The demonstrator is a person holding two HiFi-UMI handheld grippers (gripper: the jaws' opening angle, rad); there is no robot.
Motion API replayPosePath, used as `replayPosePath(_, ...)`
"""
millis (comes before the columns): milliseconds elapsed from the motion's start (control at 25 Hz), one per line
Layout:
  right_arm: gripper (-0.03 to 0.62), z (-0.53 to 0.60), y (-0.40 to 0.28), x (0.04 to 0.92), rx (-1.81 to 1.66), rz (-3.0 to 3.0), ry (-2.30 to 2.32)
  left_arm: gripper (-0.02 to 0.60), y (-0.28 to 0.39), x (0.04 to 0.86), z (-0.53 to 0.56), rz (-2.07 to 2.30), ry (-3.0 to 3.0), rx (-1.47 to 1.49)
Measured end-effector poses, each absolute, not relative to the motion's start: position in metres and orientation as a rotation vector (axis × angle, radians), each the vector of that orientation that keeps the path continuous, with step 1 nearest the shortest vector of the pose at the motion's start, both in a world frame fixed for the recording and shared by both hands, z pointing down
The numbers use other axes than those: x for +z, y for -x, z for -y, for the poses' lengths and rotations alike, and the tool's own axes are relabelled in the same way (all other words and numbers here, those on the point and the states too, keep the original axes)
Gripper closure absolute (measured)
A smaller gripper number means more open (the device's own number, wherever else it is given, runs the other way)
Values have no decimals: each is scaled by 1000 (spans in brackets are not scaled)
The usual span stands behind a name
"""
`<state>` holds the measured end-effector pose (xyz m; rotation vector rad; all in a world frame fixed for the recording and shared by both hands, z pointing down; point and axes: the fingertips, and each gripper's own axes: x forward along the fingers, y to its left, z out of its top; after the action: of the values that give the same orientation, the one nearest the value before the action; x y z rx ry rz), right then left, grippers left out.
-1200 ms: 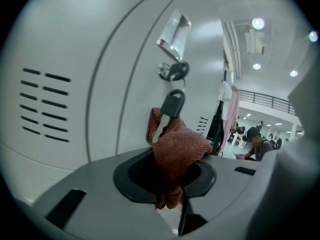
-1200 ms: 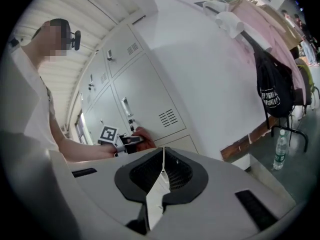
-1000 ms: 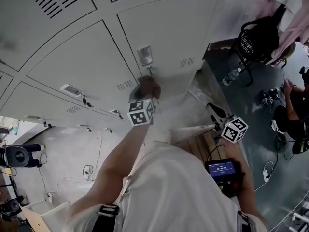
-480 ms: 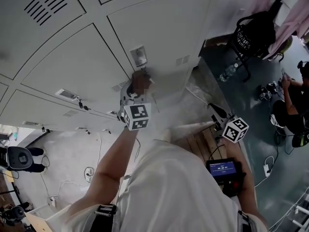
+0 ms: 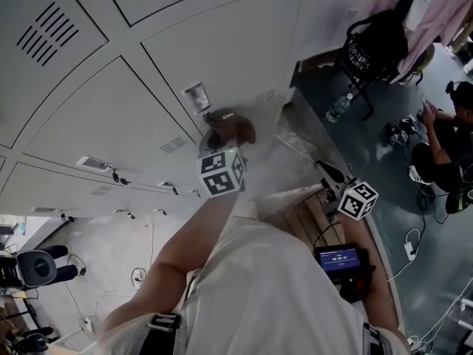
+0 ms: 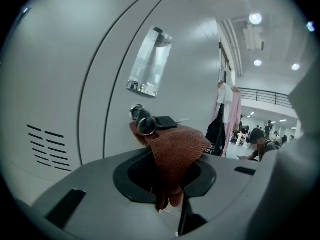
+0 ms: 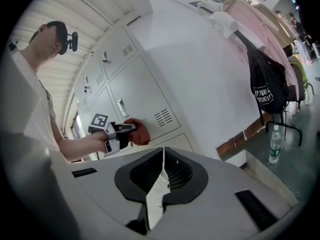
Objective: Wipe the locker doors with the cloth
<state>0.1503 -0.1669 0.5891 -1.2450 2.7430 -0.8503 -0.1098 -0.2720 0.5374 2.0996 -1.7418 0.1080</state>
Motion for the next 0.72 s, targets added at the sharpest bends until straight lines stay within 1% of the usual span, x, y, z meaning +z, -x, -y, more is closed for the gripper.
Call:
replayPosePath(400, 574, 146, -186, 586, -841, -2646, 1395, 503, 23, 519, 323, 1565, -2255, 105)
replayPosePath(560, 574, 135, -201, 584, -839, -2606, 1453, 503, -17, 516, 339, 1505, -2335, 148)
replayPosePath(720, 574, 127, -218, 581, -827, -2564, 1509, 503, -47, 509, 355, 1533, -2434, 242)
